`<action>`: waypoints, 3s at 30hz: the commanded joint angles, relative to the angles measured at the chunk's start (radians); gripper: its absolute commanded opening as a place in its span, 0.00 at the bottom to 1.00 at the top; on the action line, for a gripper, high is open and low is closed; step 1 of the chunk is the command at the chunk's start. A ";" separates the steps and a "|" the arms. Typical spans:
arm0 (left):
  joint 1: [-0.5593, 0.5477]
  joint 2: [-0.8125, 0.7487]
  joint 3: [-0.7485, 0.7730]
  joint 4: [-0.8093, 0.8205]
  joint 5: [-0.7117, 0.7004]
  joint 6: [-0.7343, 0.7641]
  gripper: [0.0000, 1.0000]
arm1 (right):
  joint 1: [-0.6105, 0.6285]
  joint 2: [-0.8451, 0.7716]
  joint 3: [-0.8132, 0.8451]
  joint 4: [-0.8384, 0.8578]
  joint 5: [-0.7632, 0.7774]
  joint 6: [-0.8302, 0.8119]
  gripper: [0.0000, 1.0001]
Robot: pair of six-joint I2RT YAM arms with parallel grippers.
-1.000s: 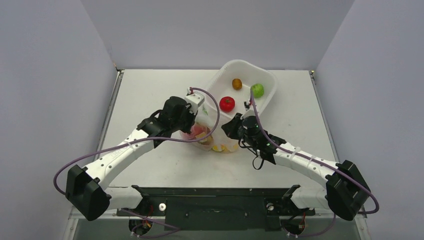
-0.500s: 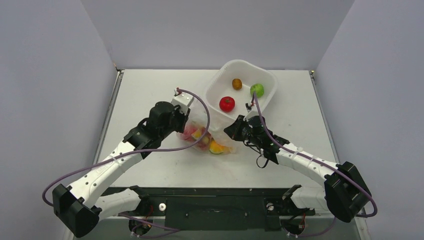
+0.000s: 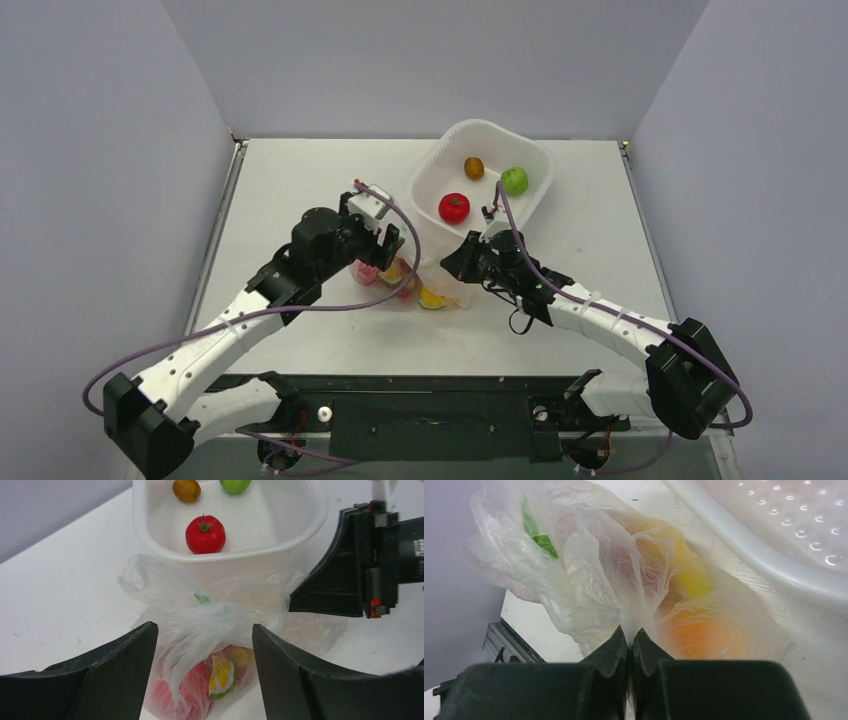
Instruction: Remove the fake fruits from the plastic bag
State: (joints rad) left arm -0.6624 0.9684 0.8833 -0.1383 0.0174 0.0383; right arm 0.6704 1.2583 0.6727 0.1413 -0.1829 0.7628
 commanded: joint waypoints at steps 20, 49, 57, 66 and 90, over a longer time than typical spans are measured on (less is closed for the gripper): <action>-0.068 0.221 0.182 -0.201 -0.477 -0.018 0.00 | 0.074 0.011 0.069 -0.016 0.069 -0.035 0.00; -0.048 -0.122 -0.020 0.057 -0.542 -0.008 0.00 | 0.156 -0.240 0.156 -0.121 0.200 -0.247 0.70; -0.048 -0.118 -0.022 0.056 -0.528 -0.005 0.00 | 0.155 0.071 0.440 -0.025 0.105 -0.138 0.71; -0.049 -0.107 -0.016 0.050 -0.503 -0.003 0.00 | 0.110 0.304 0.557 0.093 0.041 -0.005 0.67; -0.043 -0.109 0.001 0.015 -0.555 -0.002 0.35 | -0.037 -0.164 -0.122 0.563 -0.304 0.001 0.00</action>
State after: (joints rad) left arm -0.7105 0.8661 0.8284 -0.1360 -0.5385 0.0460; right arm 0.6308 1.1027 0.5255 0.6567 -0.4648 0.7967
